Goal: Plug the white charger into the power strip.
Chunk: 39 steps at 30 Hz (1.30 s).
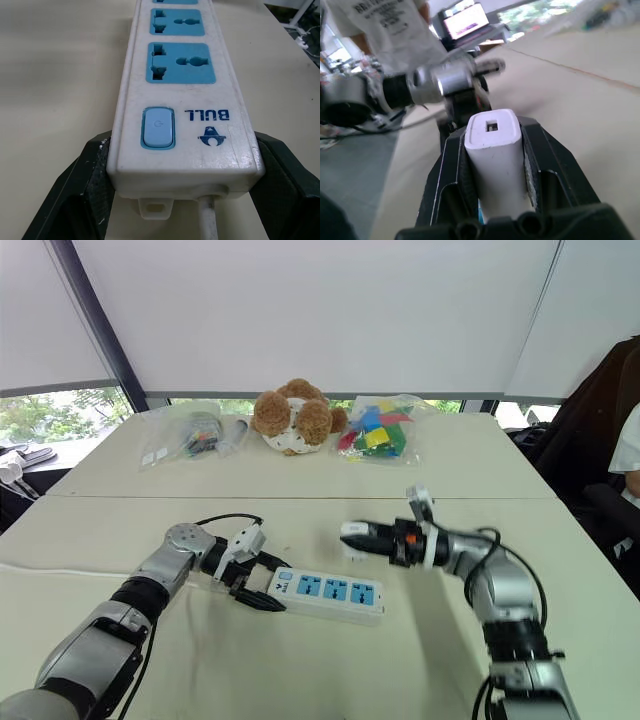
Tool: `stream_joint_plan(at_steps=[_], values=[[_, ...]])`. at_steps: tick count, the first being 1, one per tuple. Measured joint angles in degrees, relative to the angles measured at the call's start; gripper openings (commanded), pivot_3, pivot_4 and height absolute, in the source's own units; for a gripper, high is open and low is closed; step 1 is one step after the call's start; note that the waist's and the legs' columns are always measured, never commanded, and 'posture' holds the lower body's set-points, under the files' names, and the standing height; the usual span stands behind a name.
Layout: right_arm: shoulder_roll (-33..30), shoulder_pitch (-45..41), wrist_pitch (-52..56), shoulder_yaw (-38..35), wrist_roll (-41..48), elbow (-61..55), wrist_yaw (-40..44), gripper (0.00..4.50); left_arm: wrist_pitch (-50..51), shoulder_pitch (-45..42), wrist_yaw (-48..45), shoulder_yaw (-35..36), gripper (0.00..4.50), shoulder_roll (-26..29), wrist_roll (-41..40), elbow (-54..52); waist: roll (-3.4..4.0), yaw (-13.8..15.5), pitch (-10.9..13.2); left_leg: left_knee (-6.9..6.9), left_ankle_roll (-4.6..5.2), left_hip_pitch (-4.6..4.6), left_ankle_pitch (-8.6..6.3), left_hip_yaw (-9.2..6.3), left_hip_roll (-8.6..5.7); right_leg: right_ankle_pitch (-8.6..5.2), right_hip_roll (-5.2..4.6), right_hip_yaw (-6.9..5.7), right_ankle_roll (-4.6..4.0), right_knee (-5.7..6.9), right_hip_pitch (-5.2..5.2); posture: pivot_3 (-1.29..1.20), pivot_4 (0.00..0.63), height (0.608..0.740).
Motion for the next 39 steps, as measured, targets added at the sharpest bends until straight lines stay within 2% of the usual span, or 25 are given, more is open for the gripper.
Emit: stream_joint_plan(at_steps=[3,10,21,30,39], values=[[1.8,3.8,-3.5,0.6,-0.4,-3.1,-3.2,0.78,-1.4,1.1,0.0,1.4,3.03,0.2,0.1,0.1,0.0,-0.7,0.0,0.01,0.0,0.02,0.0,0.0,0.0,0.0,0.0,0.01,-0.01,0.07,0.0,0.0,0.15,0.739],[1.9,4.8,-9.0,1.7,-1.2,-4.5,-6.2,0.78,-2.8,2.9,0.9,3.1,3.03,0.1,0.4,-0.8,-0.04,-1.0,0.0,0.0,0.0,0.04,0.0,-0.01,0.0,0.0,0.0,0.01,-0.01,0.09,0.03,0.0,0.15,0.739],[0.0,7.7,-12.8,3.9,-1.6,-3.9,-5.4,0.78,-2.5,4.7,1.6,4.3,3.03,0.0,1.0,-3.4,-0.05,-0.9,0.0,0.01,0.0,0.05,0.0,-0.01,0.0,0.0,0.0,0.01,-0.01,0.08,0.05,0.0,0.15,0.739],[-0.6,5.3,-20.2,4.2,-2.2,3.7,-3.6,0.78,-1.8,5.2,1.6,4.5,3.03,0.1,1.3,-3.7,-0.16,-1.0,0.0,-0.04,0.0,0.44,0.0,0.0,0.0,-0.01,0.01,0.02,-0.02,0.07,0.41,0.0,0.15,0.739],[0.0,5.9,-18.7,5.3,-0.5,3.2,-3.4,0.78,-1.1,7.0,2.3,5.0,3.03,0.7,1.6,-6.8,-0.21,-1.1,-0.1,-0.07,0.0,0.51,0.0,0.01,0.03,-0.01,0.04,0.06,-0.03,0.07,0.42,0.0,0.15,0.739]])
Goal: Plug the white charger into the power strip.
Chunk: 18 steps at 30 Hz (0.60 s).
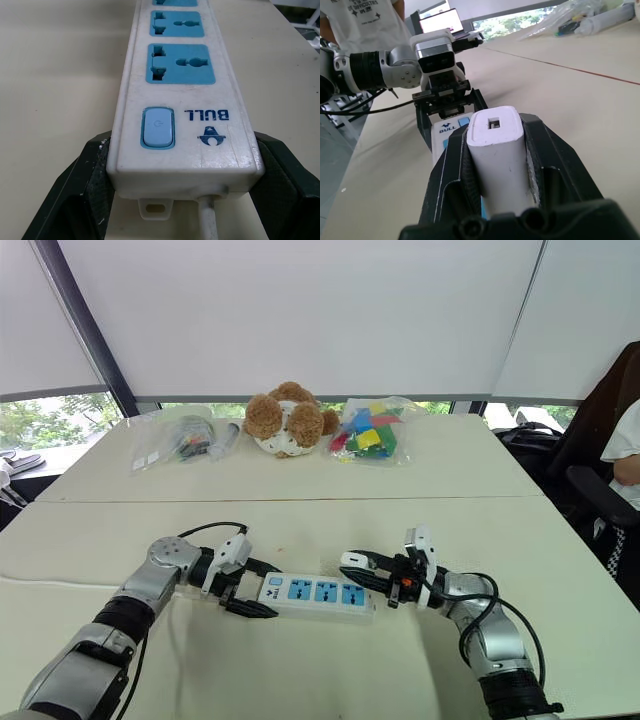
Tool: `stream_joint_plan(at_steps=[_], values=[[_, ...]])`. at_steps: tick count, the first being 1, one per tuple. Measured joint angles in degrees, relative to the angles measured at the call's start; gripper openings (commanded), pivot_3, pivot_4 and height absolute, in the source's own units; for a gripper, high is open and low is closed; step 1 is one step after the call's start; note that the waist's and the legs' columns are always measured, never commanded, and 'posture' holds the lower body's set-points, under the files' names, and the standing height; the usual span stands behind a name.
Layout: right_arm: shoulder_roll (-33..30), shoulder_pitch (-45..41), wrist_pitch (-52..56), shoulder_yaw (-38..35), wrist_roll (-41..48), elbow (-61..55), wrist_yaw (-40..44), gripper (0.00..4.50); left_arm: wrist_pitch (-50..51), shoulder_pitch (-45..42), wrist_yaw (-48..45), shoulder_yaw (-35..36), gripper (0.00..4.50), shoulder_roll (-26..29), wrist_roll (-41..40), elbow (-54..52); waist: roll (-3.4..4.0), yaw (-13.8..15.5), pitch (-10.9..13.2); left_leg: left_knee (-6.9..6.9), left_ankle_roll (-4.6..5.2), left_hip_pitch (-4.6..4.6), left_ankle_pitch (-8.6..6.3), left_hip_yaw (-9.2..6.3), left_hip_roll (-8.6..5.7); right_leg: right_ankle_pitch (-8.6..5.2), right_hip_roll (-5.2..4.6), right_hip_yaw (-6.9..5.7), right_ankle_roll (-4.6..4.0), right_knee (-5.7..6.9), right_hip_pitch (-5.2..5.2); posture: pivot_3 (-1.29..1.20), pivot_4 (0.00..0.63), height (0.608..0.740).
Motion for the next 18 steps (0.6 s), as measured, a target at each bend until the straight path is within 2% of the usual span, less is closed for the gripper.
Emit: stream_joint_plan(at_steps=[10,18], values=[[0.2,0.6,-1.2,1.3,0.0,-0.1,-0.2,0.78,1.1,0.5,0.3,0.0,3.03,0.1,0.1,-1.1,-0.11,0.0,-0.1,-0.01,0.0,0.04,0.0,0.01,0.0,0.0,0.0,0.01,0.0,0.0,0.03,0.0,0.15,0.739],[0.1,-2.9,-7.0,2.8,-1.7,8.3,3.9,0.78,2.4,1.3,0.8,0.0,3.03,0.8,0.1,-2.9,-0.36,-0.1,-0.1,-0.06,0.01,0.24,0.0,0.05,0.04,-0.01,0.05,0.06,-0.01,0.0,0.17,0.0,0.15,0.739]])
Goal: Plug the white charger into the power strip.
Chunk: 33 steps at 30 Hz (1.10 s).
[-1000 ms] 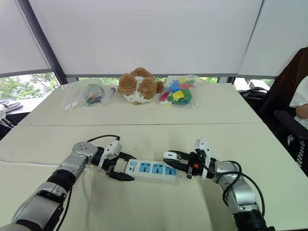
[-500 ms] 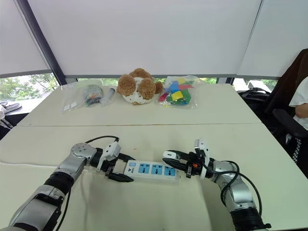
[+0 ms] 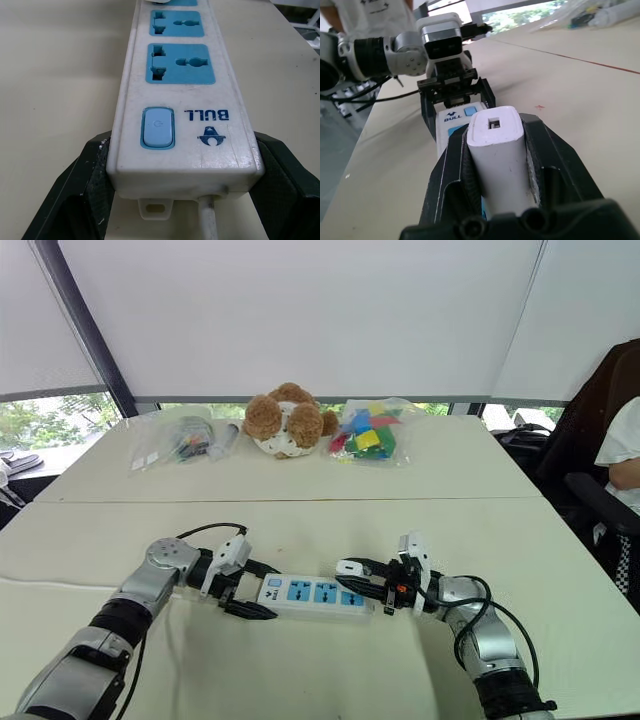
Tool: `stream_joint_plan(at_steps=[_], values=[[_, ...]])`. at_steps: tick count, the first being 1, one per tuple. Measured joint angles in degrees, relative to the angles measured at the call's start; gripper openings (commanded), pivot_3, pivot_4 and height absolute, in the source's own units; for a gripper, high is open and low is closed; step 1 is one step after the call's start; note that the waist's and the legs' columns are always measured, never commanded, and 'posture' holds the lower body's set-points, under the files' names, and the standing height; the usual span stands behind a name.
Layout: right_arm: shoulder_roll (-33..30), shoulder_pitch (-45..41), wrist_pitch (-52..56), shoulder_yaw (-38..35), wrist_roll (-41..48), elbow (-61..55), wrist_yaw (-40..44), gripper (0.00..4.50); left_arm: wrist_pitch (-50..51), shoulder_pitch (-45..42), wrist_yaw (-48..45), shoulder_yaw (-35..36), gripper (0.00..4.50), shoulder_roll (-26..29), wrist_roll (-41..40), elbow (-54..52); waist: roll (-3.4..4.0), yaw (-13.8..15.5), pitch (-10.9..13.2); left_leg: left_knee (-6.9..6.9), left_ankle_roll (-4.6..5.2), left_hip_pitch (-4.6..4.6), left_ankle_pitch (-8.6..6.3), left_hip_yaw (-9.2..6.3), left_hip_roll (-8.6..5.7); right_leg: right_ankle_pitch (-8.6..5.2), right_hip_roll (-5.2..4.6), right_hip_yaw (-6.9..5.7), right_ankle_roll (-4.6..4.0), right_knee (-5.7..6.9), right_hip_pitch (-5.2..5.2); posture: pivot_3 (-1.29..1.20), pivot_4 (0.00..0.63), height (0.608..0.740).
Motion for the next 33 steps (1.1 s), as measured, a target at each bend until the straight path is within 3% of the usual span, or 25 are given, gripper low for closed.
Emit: stream_joint_plan(at_steps=[10,14,19,22,33], values=[[0.5,-2.9,-8.6,1.9,-0.1,8.6,5.8,0.78,2.8,2.6,1.2,0.0,3.03,1.8,-0.2,-5.1,-0.43,-0.3,-0.2,-0.02,0.13,0.29,-0.08,0.04,0.29,-0.1,0.25,-0.01,-0.21,0.0,0.26,0.0,0.15,0.739],[1.6,-3.6,-11.3,2.7,-0.1,11.7,6.9,0.78,4.1,4.3,1.8,0.1,3.03,3.1,-0.5,-7.3,-0.61,-0.7,-0.3,-0.19,0.4,1.15,-0.28,0.1,0.6,-0.26,0.51,0.0,-0.48,-0.21,1.06,0.0,0.15,0.739],[3.5,-5.5,-11.9,3.3,-0.1,15.6,8.5,0.78,5.6,6.4,2.2,0.5,3.03,5.0,-1.3,-9.7,-1.03,-1.2,-0.6,-0.25,0.89,1.56,-0.56,0.02,1.02,-0.5,0.99,-0.01,-1.02,-0.12,1.3,0.0,0.15,0.739],[3.9,-6.6,-12.3,3.8,-0.1,17.9,9.3,0.78,6.3,7.4,2.8,0.7,3.03,5.6,-1.4,-11.2,-1.24,-1.3,-0.8,-0.86,0.89,2.33,-0.57,0.12,1.03,-0.7,0.97,0.04,-1.37,-0.18,1.7,0.0,0.15,0.739],[4.3,-6.7,-23.7,5.5,-0.8,21.7,9.0,0.78,6.9,7.8,3.3,0.7,3.03,5.8,-1.2,-11.4,-1.39,-1.3,-1.1,-0.96,0.89,2.42,-0.57,0.12,1.17,-0.78,1.04,0.04,-1.59,-0.16,1.69,0.0,0.15,0.739]])
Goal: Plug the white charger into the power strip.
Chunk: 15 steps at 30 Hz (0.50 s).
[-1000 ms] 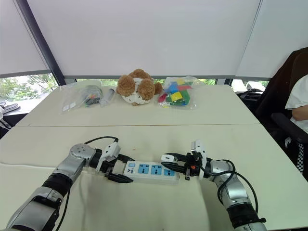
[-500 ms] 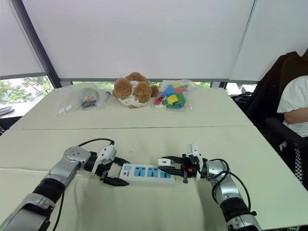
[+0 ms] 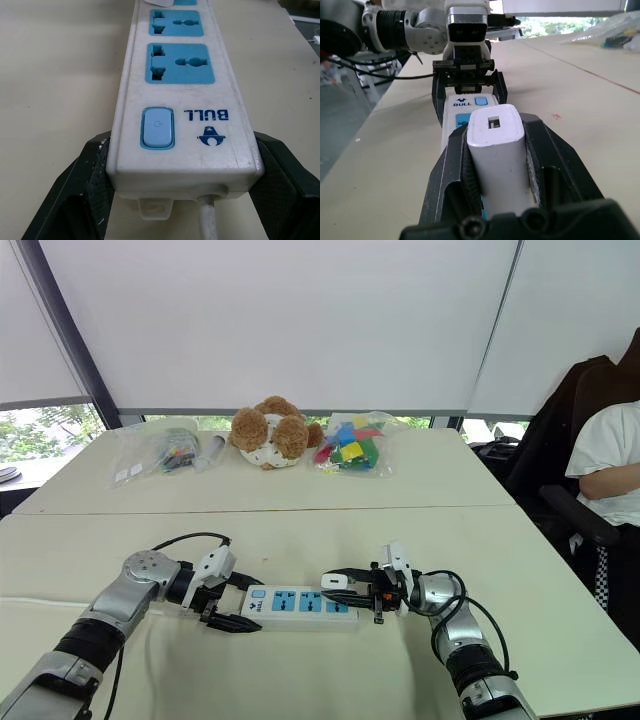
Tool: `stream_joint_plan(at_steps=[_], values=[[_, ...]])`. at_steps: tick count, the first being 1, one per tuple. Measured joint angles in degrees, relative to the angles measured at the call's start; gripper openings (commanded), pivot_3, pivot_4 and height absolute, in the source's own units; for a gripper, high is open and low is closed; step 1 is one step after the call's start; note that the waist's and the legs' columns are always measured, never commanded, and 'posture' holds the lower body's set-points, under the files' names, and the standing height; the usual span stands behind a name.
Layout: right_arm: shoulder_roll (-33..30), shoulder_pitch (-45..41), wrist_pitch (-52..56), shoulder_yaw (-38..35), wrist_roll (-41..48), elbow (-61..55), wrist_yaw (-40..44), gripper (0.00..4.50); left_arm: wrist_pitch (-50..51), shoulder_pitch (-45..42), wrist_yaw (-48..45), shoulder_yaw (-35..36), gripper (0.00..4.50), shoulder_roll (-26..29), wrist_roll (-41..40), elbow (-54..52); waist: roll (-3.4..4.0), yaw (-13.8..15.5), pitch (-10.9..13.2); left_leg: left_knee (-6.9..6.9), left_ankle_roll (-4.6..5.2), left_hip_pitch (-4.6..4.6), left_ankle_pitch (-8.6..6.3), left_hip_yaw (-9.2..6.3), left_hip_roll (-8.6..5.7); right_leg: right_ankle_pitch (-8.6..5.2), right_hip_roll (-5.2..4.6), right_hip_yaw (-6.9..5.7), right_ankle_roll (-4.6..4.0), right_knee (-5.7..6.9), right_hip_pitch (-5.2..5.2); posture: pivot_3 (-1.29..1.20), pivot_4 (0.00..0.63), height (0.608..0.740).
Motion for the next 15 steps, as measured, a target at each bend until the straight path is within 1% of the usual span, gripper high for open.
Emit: stream_joint_plan(at_steps=[6,7,8,15], values=[[0.2,0.4,-3.0,0.7,0.0,1.2,-1.7,0.78,-0.5,0.0,0.3,0.0,3.03,-0.2,0.1,0.8,-0.02,0.0,-0.1,0.0,0.0,0.08,0.0,0.03,0.08,-0.02,0.0,0.01,-0.27,0.0,0.03,0.0,0.15,0.739],[0.2,0.4,-3.0,0.7,0.0,1.4,-1.7,0.78,0.7,0.0,0.3,0.0,3.03,-0.3,0.1,1.0,-0.06,0.0,-0.1,0.0,0.0,0.08,0.0,0.03,0.1,-0.01,-0.01,0.01,-0.3,-0.01,0.03,0.0,0.15,0.739],[0.3,0.4,-3.0,0.7,0.0,1.5,-1.8,0.78,-0.9,-0.1,0.4,0.0,3.03,-0.3,0.1,1.1,-0.07,0.0,-0.1,0.0,-0.01,0.09,0.0,0.04,0.11,0.0,-0.02,0.01,-0.32,-0.02,0.04,0.0,0.15,0.739],[0.3,-0.2,-0.4,0.6,0.0,1.5,-0.9,0.78,-1.8,-0.2,0.2,-0.1,3.03,-0.5,0.2,2.4,-0.05,0.1,-0.1,-0.05,-0.02,0.11,-0.01,0.05,0.41,-0.01,-0.18,0.14,-0.54,-0.09,0.05,0.0,0.15,0.739]])
